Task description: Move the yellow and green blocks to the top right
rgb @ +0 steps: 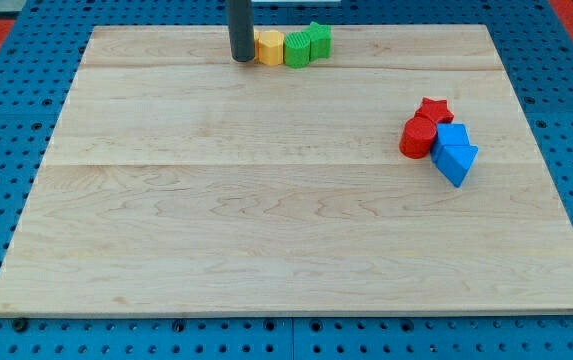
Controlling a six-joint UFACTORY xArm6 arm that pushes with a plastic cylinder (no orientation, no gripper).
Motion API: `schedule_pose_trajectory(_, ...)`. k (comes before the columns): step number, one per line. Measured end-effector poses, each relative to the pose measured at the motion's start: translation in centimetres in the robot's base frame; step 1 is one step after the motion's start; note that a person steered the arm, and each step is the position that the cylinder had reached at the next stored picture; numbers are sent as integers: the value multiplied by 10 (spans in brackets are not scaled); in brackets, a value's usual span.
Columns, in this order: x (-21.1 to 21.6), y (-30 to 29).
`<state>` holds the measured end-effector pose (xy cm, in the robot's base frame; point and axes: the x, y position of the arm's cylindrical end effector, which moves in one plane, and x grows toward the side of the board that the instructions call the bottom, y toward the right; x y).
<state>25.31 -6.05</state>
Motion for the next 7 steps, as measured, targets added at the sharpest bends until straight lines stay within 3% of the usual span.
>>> schedule_pose_trajectory(1,1,-4)
schedule_pose_trajectory(2,-2,-75)
schedule_pose_trajectory(3,-38,-58)
schedule_pose_trajectory(4,-35,8)
schedule_pose_trajectory(6,-6,32)
schedule_pose_trajectory(7,-12,74)
